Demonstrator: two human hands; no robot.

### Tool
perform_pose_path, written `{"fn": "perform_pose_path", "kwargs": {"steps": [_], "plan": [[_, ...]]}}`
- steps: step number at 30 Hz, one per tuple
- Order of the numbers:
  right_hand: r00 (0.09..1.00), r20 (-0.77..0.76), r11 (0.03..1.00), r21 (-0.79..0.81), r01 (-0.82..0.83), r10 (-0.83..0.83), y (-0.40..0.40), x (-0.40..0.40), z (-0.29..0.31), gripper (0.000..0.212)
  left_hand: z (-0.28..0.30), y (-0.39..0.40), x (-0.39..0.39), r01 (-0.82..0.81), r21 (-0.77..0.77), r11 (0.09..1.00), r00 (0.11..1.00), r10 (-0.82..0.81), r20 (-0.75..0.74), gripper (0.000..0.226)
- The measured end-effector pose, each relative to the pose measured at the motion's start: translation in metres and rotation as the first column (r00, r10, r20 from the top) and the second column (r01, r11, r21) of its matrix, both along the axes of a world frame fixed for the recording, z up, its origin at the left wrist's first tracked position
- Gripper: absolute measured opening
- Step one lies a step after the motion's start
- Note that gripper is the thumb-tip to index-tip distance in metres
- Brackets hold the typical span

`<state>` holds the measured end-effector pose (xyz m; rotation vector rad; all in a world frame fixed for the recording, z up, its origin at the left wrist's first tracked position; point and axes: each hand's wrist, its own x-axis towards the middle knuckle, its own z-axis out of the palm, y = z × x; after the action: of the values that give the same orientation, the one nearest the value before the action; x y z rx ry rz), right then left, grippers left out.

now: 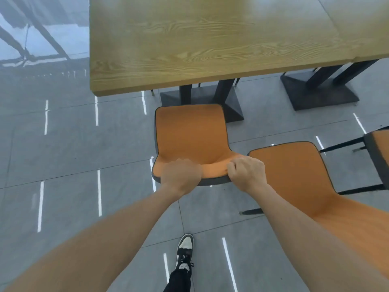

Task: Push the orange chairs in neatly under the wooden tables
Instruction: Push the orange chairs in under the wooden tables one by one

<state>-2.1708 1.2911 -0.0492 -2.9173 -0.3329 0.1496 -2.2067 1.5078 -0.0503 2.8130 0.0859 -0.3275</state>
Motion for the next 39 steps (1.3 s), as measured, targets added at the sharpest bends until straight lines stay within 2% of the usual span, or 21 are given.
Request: {"fn": "perform_pose_path", "kwargs": {"steps": [6,10,12,15,18,22,24,27,31,35,39], "plan": [[0.999,-0.018,0.998,-0.039,-0.046,0.046,-0.009,0.069,-0.005,0.037,-0.003,-0.009,0.054,-0.032,0.011,0.999,0.999,0.032,0.016,0.05],[0.995,-0.057,0.995,-0.038,-0.089,0.087,-0.006,0.078,-0.007,0.036,-0.004,-0.002,0.063,-0.049,0.024,0.999,0.999,0.048,0.006,0.051],[0.987,-0.119,0.994,-0.011,-0.111,0.109,-0.009,0.075,-0.004,0.039,-0.002,-0.006,0.058,-0.065,0.041,0.997,0.998,0.066,-0.015,0.051],[0.936,-0.31,0.986,0.07,-0.151,0.166,-0.022,0.075,0.008,0.045,0.003,-0.017,0.053,-0.074,0.059,0.995,0.995,0.077,-0.058,0.05],[0.916,-0.37,0.984,0.144,-0.109,0.155,-0.054,0.065,0.025,0.047,0.012,-0.044,0.046,-0.053,0.151,0.987,0.99,0.072,-0.124,0.067],[0.902,-0.383,0.98,0.06,-0.192,0.2,-0.125,0.035,0.048,0.058,0.033,-0.126,0.022,-0.094,0.193,0.977,0.982,0.123,-0.142,0.073],[0.904,-0.368,0.971,-0.009,-0.24,0.22,-0.169,0.025,0.06,0.059,0.043,-0.172,0.011,-0.147,0.132,0.98,0.977,0.165,-0.135,0.079],[0.923,-0.317,0.972,-0.016,-0.236,0.219,-0.238,0.005,0.076,0.059,0.059,-0.249,-0.014,-0.184,-0.041,0.982,0.977,0.178,-0.115,0.075],[0.936,-0.252,0.966,-0.027,-0.259,0.244,-0.334,-0.032,0.088,0.06,0.071,-0.368,-0.064,-0.174,-0.086,0.981,0.984,0.169,-0.057,0.07],[0.956,-0.228,0.98,-0.03,-0.198,0.186,-0.428,-0.069,0.079,0.059,0.06,-0.471,-0.106,-0.171,-0.1,0.98,0.98,0.158,-0.123,0.073],[0.946,-0.31,0.992,-0.059,-0.115,0.091,-0.509,-0.11,0.054,0.059,0.036,-0.549,-0.134,-0.12,-0.098,0.988,0.971,0.096,-0.219,0.072]]}}
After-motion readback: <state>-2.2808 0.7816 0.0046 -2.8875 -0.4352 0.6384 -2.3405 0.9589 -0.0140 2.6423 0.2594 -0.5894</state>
